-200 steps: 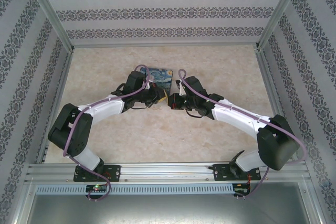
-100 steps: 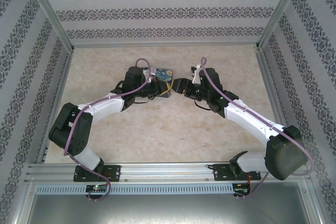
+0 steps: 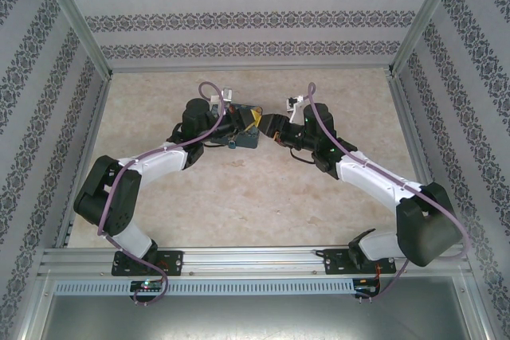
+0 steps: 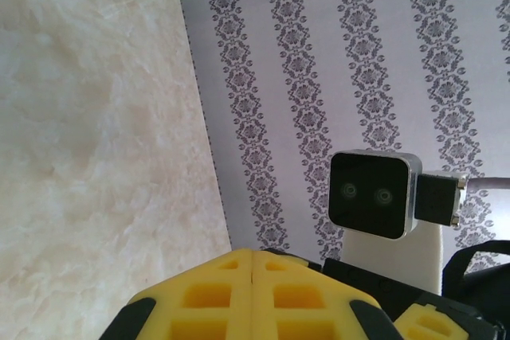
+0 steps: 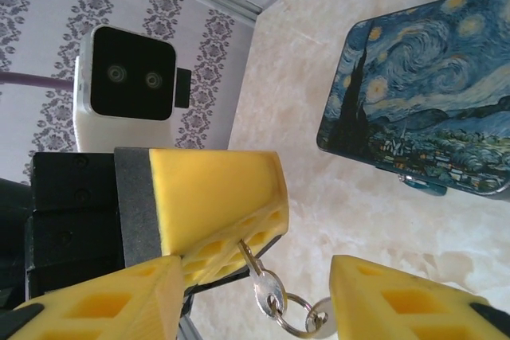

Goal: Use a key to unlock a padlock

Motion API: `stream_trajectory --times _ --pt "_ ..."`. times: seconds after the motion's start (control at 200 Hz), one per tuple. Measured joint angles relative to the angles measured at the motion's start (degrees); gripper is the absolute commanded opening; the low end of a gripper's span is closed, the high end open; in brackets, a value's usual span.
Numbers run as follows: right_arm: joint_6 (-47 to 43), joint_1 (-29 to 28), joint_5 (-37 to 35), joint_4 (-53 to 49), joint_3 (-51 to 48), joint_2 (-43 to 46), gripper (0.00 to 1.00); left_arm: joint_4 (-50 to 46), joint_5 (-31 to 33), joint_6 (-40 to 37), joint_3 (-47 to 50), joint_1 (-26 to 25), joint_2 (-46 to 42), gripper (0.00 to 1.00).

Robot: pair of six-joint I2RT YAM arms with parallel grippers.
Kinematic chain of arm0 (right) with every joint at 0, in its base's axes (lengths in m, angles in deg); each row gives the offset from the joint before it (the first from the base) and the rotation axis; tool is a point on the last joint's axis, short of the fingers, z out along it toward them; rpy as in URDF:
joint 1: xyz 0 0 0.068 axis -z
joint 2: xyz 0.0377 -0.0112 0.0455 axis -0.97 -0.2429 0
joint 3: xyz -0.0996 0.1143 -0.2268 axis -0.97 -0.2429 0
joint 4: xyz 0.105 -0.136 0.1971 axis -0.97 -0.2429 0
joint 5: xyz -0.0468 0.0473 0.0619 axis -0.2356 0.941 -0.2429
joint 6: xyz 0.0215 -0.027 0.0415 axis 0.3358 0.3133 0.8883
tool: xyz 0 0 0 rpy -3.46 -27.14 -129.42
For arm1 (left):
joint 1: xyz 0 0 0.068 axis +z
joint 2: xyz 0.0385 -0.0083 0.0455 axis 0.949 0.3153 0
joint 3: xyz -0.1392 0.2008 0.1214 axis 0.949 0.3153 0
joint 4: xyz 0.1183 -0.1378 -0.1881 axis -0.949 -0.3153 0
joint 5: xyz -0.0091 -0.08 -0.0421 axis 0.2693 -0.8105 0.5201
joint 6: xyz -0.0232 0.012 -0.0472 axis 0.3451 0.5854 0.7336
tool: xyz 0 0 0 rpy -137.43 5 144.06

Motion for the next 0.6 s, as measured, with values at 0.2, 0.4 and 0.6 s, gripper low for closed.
stream_trajectory --times 0.2,0.4,0.6 --pt "1.5 0.0 1.3 2.6 -0.1 -0.9 0.35 1.0 0.6 1.3 0.0 0.0 0.0 0.0" --pt "2.3 0.0 1.8 3.3 -0.2 -1.9 0.14 1.7 0.5 1.6 0.0 0.0 0.0 0.0" --pt "3.0 0.3 2.3 4.2 -0.7 -2.1 0.0 1.4 1.0 1.8 0.0 0.1 0.5 0.11"
